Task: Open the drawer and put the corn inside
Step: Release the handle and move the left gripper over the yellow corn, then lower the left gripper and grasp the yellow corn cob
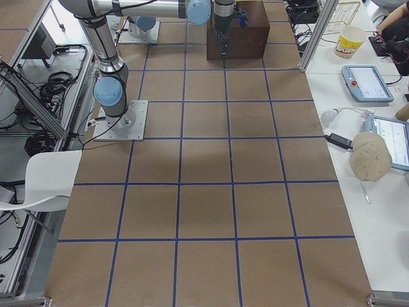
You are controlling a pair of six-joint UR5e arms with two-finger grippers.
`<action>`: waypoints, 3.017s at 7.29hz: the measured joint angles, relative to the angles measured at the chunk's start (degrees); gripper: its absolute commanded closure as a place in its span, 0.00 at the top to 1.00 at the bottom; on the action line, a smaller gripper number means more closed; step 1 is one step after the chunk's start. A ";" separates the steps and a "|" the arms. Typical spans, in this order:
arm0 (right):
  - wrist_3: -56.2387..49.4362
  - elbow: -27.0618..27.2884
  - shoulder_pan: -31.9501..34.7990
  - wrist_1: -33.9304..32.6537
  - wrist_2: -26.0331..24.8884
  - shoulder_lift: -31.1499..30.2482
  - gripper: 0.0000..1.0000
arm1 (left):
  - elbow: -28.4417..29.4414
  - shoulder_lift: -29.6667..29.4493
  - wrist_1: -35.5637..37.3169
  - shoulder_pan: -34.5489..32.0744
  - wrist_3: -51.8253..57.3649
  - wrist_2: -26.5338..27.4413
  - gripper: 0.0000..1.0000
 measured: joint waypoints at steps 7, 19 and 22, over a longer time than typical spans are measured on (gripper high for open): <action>0.00 0.00 -0.06 0.00 0.00 0.00 1.00 | 0.82 1.70 -3.11 1.18 0.07 0.32 1.00; 0.00 0.00 -0.06 0.00 0.00 0.01 1.00 | -0.55 -3.26 2.79 8.06 -18.54 15.89 1.00; 0.00 0.00 -0.04 0.00 0.00 0.08 1.00 | -1.53 -6.81 8.51 8.63 -18.76 17.97 1.00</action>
